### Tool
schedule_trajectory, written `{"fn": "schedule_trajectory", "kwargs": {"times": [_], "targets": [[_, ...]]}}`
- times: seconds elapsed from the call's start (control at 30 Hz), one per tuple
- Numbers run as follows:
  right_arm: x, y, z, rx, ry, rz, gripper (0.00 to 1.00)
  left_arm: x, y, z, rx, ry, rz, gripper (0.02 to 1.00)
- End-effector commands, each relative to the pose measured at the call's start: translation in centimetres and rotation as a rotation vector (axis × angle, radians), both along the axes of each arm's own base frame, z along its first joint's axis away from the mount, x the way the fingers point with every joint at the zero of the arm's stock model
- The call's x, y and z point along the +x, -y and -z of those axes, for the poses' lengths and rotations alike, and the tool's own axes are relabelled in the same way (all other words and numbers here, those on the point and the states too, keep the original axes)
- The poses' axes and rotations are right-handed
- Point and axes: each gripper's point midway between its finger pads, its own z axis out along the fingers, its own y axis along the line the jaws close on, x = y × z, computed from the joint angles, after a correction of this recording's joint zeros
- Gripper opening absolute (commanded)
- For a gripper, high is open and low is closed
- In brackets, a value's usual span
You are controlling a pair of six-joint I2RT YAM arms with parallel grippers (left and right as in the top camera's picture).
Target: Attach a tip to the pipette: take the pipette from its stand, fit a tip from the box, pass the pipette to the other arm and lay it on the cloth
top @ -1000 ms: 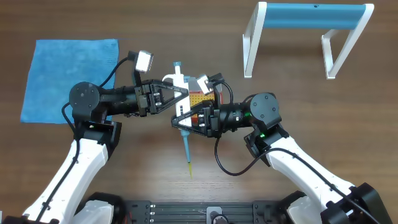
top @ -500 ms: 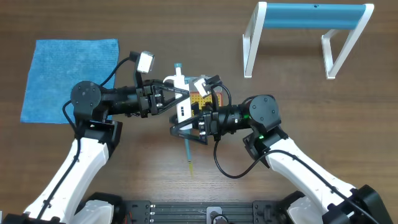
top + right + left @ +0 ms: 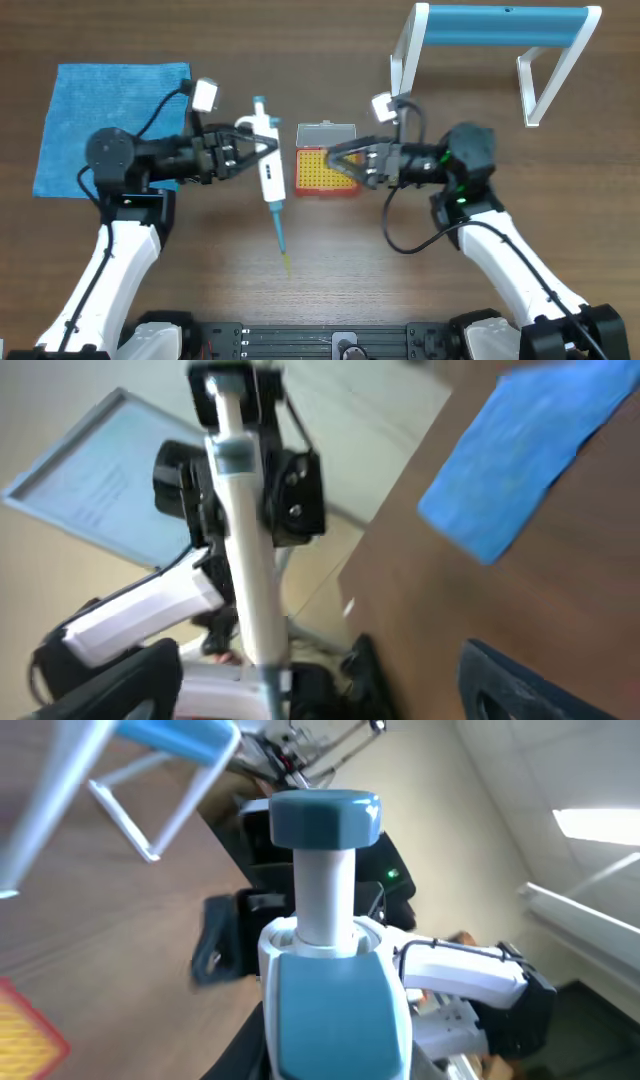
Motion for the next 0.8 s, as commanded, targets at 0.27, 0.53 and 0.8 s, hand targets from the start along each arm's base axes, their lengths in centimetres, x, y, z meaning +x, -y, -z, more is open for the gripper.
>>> {"fn": "schedule_trajectory", "kwargs": {"times": [0.27,0.53,0.8], "targets": [[7.8,6.2,6.7,-0.370,0.278,0.459,0.897,1.4,-2.5,0.4,0.001,-0.047,-0.075,0.027],[11.1,13.3,7.8,-0.500,0.269,0.711,0.899,3.6,-7.6,0.4,-0.004,-0.038,-0.263,0.027],[11.0,13.2,7.8,-0.482,0.248,0.707,0.899,4.8,-14.5,2.4,0.056,0.025,-0.470,0.027]]}}
